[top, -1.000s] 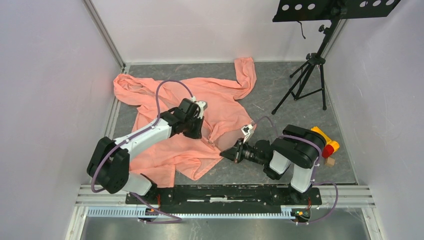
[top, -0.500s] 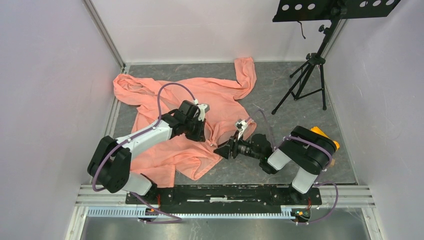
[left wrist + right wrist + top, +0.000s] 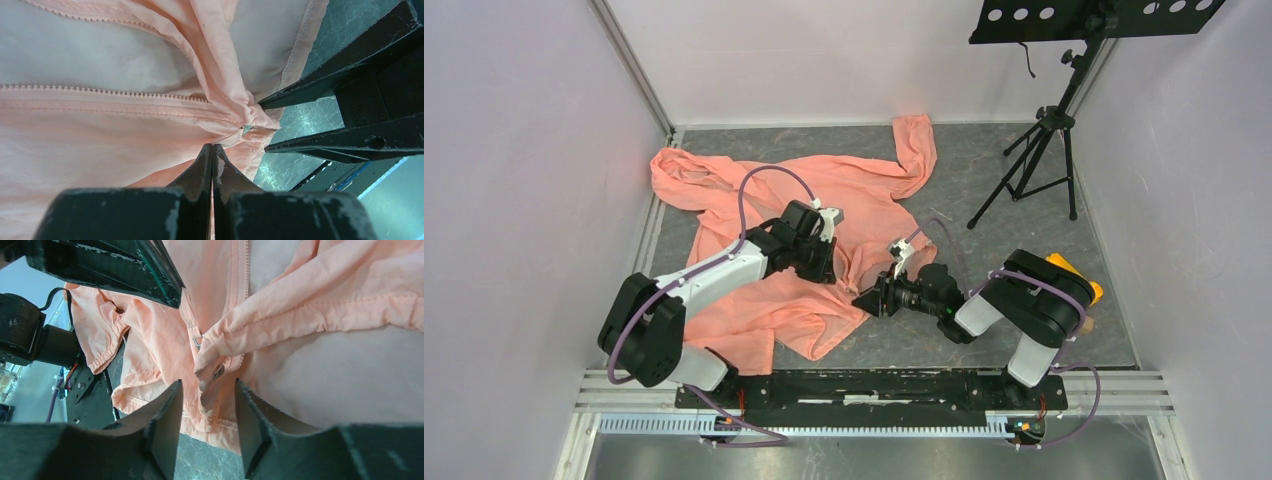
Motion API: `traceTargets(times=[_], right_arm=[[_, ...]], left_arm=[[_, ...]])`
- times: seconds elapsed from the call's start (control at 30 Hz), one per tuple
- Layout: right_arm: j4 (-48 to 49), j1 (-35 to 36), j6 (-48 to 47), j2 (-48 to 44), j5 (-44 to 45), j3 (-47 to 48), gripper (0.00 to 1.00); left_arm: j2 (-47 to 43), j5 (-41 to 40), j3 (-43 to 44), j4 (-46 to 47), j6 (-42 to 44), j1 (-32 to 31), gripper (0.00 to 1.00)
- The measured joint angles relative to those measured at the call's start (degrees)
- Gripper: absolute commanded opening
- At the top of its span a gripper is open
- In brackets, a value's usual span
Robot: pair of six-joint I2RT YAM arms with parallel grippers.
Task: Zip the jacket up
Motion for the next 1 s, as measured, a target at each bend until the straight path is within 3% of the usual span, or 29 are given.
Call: traceTargets(times=[0.2, 0.3, 0.37, 0.53, 0.73, 1.0], right_arm=[[-1.68, 0.00, 0.13, 1.18, 0.46, 0.24, 0.31], [-1.99, 0.02, 0.24, 1.51, 0.59, 0.28, 0.17], [-2.05, 0.04, 0.44, 1.51, 1.31, 0.46, 0.01], [-1.14, 0.04, 1.57, 1.51, 2.78, 0.31, 0.00], [11.52, 0.04, 9.92, 1.64, 5.68, -5.16, 0.00], [18.08, 0.04, 20.81, 6.54, 8.83, -7.69, 0.00]], left_arm=[[-0.07, 0.87, 0.00, 0.00, 0.00, 0.00, 0.02], [-0.42, 0.90, 0.00, -0.04, 0.02, 0.00, 0.02], [-0.74, 0.87, 0.00, -0.13, 0.00, 0.00, 0.02], [-1.14, -0.42, 0.02, -0.46, -0.04, 0.00, 0.02], [-0.02, -7.48, 0.13, -2.69, -3.48, -0.22, 0.02], [0.81, -24.09, 0.28, -3.45, -7.41, -0.44, 0.02]])
